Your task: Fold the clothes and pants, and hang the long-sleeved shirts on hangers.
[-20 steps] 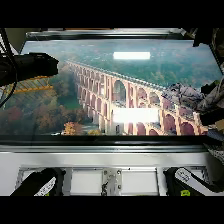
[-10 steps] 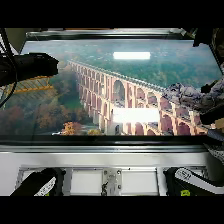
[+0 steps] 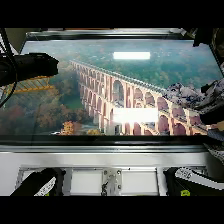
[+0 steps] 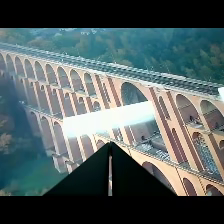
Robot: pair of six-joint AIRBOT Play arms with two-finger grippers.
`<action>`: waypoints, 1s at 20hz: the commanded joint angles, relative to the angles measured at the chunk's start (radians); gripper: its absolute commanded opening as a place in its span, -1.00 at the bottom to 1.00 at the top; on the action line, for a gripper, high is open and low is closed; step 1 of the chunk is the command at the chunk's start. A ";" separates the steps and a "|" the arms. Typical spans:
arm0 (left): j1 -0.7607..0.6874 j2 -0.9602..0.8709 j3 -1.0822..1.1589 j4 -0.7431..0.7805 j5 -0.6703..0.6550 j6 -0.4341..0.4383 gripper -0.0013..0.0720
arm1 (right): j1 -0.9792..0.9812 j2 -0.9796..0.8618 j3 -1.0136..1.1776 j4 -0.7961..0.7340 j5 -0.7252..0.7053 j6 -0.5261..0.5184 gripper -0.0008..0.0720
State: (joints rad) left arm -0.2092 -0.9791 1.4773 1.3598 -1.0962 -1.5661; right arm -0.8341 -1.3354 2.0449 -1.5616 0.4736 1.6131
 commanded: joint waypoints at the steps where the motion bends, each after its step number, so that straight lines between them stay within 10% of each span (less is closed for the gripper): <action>1: -0.006 -0.001 0.000 0.001 0.001 -0.001 -0.93 | -0.008 -0.003 0.003 -0.010 -0.046 -0.018 -0.95; 20: -0.018 -0.001 0.000 0.002 0.000 -0.001 -0.93 | -0.015 0.031 0.003 -0.036 -0.046 -0.020 -0.95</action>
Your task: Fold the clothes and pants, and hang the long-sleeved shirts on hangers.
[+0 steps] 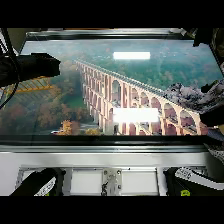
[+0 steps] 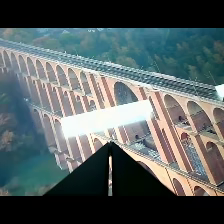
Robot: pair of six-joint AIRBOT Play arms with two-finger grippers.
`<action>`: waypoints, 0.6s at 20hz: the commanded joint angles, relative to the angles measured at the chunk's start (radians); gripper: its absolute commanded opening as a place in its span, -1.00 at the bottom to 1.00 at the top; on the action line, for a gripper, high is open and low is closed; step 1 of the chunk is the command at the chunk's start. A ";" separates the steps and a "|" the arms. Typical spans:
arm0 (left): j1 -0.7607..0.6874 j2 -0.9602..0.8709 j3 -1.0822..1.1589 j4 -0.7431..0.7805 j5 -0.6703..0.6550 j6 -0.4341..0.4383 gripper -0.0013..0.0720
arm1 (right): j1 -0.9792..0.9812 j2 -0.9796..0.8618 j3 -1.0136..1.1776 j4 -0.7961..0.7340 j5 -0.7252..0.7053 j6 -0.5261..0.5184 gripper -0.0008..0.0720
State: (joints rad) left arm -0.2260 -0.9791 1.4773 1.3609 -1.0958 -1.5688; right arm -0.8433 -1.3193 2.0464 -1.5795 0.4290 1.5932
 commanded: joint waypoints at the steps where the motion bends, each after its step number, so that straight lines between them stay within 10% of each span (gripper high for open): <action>1: -0.001 0.000 0.000 0.000 -0.001 0.002 -0.93 | -0.014 0.021 0.001 -0.018 0.000 0.000 -0.95; 12: -0.001 -0.001 -0.001 0.000 -0.003 0.002 -0.93 | -0.113 0.040 0.001 -0.018 0.129 0.000 -0.95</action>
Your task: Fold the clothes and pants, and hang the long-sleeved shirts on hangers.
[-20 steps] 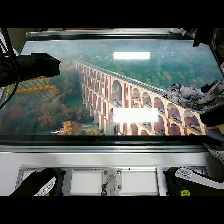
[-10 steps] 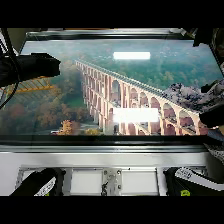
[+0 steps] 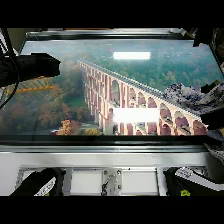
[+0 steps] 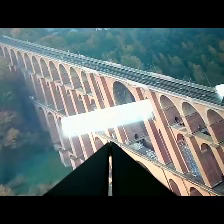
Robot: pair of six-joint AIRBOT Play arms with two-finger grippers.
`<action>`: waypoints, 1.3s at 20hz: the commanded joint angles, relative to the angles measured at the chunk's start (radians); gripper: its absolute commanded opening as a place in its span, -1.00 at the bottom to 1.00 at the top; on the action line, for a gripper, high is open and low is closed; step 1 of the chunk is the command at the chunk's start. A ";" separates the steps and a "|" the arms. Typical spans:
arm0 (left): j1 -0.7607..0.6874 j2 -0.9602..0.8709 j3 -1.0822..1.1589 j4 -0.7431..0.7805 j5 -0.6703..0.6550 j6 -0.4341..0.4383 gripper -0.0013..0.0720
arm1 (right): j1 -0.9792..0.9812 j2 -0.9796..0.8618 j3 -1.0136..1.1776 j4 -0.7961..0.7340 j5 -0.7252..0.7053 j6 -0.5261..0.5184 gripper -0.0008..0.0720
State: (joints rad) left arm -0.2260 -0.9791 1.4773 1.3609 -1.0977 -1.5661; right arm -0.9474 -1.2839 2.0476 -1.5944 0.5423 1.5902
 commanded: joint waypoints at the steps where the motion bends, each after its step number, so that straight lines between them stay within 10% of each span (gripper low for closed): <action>1: -0.001 0.000 0.000 0.000 -0.002 -0.001 -0.93 | -0.009 0.005 0.000 -0.003 0.019 0.004 -0.95; 26: -0.001 0.000 0.000 0.000 -0.002 -0.001 -0.93 | -0.009 -0.046 -0.014 0.002 0.127 0.015 -0.86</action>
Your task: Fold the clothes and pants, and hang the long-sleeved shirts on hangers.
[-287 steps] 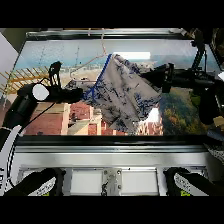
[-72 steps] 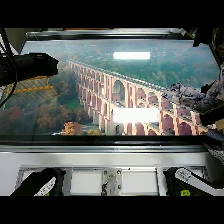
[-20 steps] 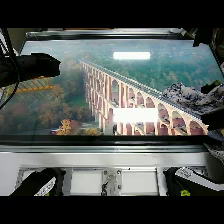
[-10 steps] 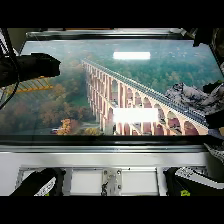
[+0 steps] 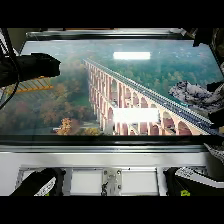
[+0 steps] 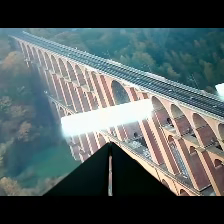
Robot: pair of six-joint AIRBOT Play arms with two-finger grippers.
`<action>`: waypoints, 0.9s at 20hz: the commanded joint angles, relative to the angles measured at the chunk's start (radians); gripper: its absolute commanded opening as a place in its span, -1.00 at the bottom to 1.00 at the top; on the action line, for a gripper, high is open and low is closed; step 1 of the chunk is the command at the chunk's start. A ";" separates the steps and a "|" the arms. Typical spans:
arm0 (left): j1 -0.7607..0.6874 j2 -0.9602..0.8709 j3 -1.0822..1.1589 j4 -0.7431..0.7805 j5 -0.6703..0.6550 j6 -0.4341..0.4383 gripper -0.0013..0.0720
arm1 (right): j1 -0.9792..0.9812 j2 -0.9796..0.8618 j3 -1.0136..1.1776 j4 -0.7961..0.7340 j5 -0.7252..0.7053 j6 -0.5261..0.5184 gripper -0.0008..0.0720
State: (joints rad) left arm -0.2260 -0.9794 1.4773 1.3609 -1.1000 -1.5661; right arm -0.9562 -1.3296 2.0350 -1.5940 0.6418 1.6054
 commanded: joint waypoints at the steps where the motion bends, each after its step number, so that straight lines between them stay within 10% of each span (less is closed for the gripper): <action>1: -0.001 0.000 0.000 0.000 0.000 -0.001 -0.93 | 0.000 0.001 -0.002 0.010 0.026 0.000 -0.42; 2: -0.001 0.000 0.000 0.000 0.000 -0.001 -0.93 | 0.000 0.004 -0.002 0.019 0.025 0.000 0.10; 3: -0.001 0.000 0.000 0.000 0.000 -0.001 -0.93 | 0.000 0.010 -0.002 0.020 0.025 0.000 0.21; 9: -0.001 0.000 0.000 0.000 0.001 -0.001 -0.93 | 0.000 0.102 -0.002 0.146 -0.053 -0.052 0.21; 13: -0.001 0.000 -0.001 0.000 0.001 -0.001 -0.93 | 0.000 0.138 -0.002 0.671 0.030 -0.371 0.21; 18: -0.001 0.000 -0.001 0.000 0.001 -0.001 -0.93 | 0.041 0.121 -0.011 1.301 0.504 -0.760 0.21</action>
State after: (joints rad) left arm -0.2260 -0.9794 1.4769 1.3613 -1.0996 -1.5684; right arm -0.9451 -1.2041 2.0308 -0.6640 0.8684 1.0664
